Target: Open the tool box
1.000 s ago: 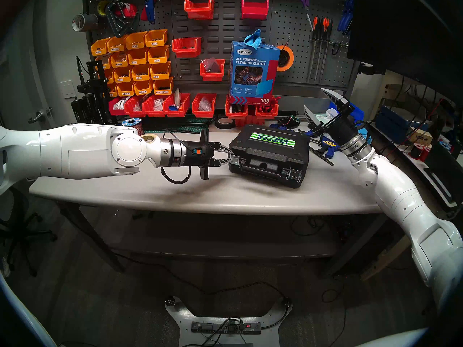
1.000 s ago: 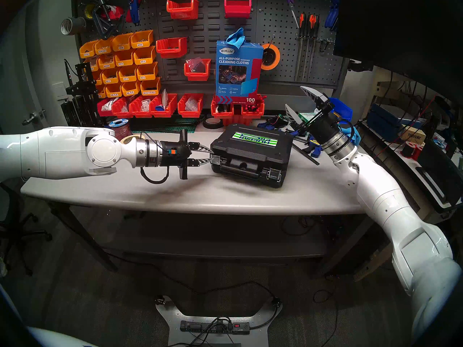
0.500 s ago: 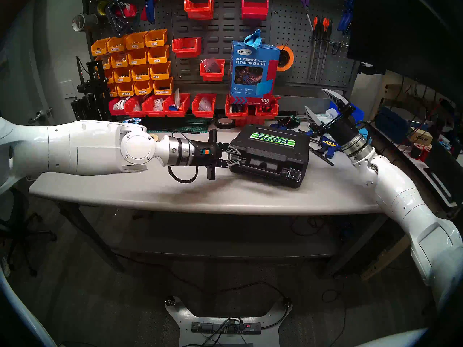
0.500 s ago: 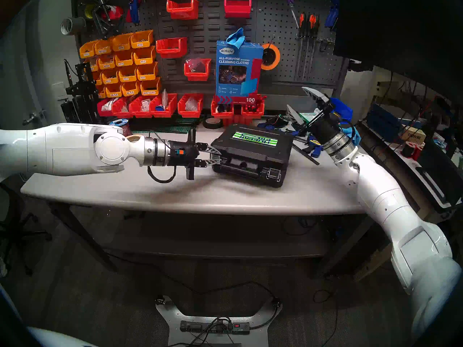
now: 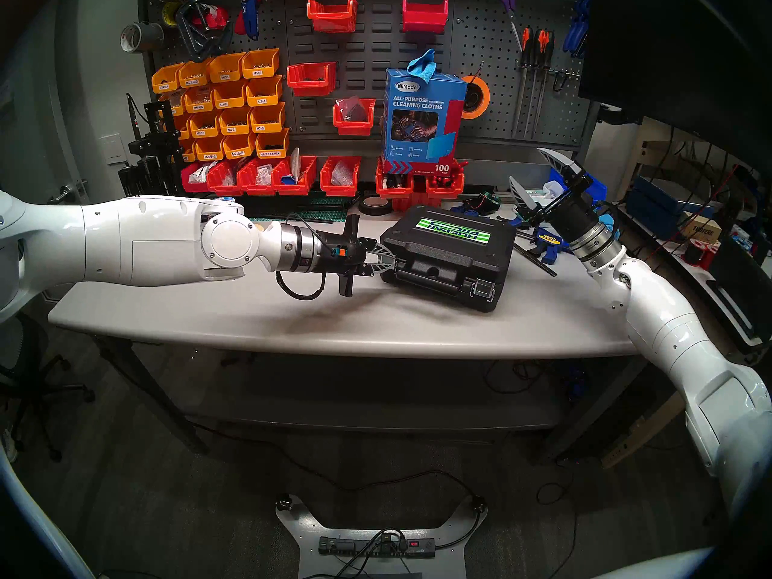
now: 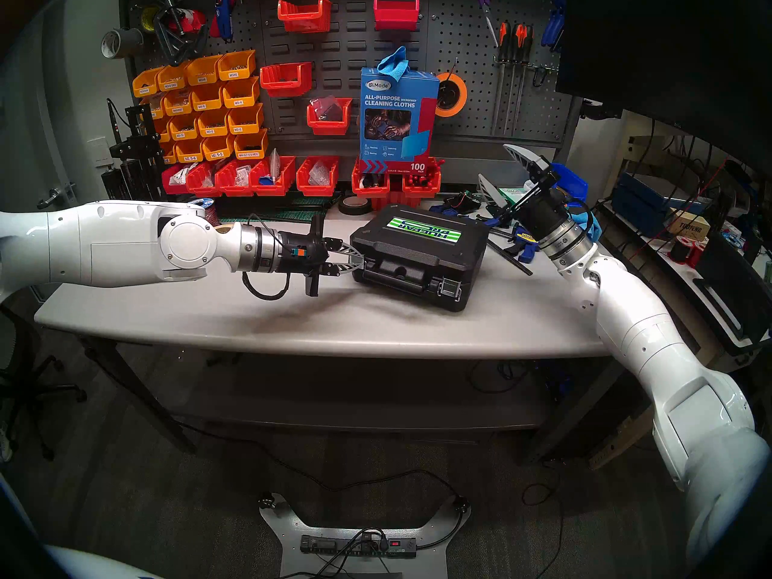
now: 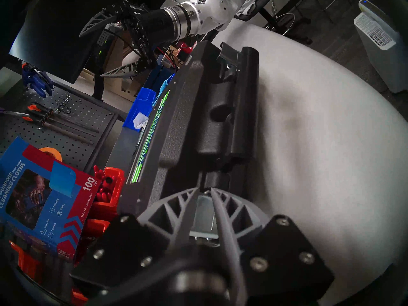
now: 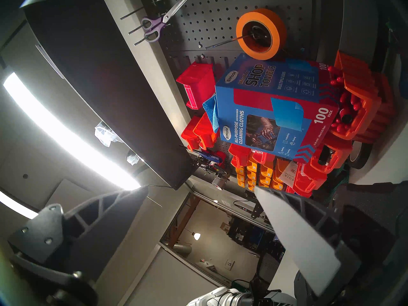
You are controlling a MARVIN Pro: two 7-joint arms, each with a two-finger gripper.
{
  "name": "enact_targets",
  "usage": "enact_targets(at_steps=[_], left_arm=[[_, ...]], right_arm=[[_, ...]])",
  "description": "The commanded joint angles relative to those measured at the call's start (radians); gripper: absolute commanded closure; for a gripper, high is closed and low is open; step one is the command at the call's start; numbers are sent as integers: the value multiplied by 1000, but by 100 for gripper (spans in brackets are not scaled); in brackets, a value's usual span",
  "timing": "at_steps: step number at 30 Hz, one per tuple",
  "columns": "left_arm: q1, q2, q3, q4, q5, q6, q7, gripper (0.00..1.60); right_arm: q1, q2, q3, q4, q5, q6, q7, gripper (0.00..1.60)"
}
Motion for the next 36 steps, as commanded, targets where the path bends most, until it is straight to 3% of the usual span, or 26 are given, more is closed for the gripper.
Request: enact_targets(at_steps=[1,24,36], left_arm=[[-28,-4,-33,9,-17,-9,9,92],[-24,18,-12,28,22,-14,-30,99],[13,-15,-15,86,35,-20,-18,104]], right_arm=[[26,-8,2,7,-3,5,-1,0],[25,-12,6,11,-7,0,-2,0],[25,-15,6,17,-5,-3,-6,0]])
